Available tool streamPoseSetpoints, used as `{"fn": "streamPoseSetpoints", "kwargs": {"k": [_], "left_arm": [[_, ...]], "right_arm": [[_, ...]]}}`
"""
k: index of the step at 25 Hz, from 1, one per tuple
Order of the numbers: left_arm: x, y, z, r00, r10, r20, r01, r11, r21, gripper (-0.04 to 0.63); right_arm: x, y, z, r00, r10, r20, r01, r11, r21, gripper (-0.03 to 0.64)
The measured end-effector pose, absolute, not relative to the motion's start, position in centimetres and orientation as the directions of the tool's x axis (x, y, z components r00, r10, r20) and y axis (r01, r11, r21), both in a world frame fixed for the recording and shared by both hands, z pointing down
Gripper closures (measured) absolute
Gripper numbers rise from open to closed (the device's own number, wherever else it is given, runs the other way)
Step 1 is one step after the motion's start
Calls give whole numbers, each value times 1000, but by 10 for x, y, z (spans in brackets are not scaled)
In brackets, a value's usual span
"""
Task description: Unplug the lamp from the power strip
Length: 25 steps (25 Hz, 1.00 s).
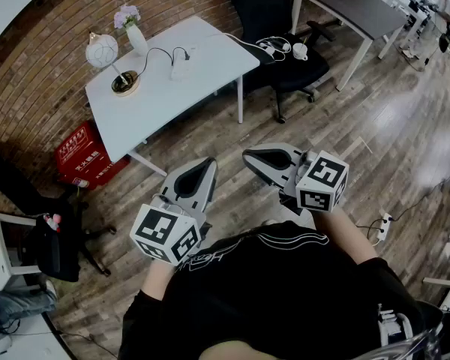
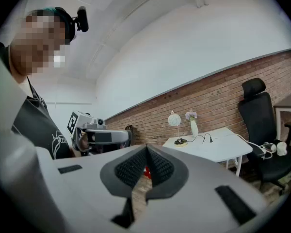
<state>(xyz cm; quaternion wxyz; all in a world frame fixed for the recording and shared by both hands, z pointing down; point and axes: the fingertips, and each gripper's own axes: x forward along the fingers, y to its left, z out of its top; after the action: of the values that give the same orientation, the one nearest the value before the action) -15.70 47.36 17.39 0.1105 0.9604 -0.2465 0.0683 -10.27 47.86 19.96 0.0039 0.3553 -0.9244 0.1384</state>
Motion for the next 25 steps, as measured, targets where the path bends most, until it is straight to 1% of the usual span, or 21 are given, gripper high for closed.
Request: {"fn": "streamPoseSetpoints", "kwargs": {"k": [15,21,25], "left_arm": [[-168,451,179,868,-465,176,-494,-847,196,592],[-163,430,185,865,-472,171,-500,-840,210,592],[-159,409,190,855,-487,179,-517,-830,209,592]], "right_arm": [[-109,457,202,-718,-681,143,-694,685,-221,620],[-112,444,197,-769,-635,72,-634,744,-212,620],[-109,424,201,-791,-608,59,-604,764,-229,620]]}}
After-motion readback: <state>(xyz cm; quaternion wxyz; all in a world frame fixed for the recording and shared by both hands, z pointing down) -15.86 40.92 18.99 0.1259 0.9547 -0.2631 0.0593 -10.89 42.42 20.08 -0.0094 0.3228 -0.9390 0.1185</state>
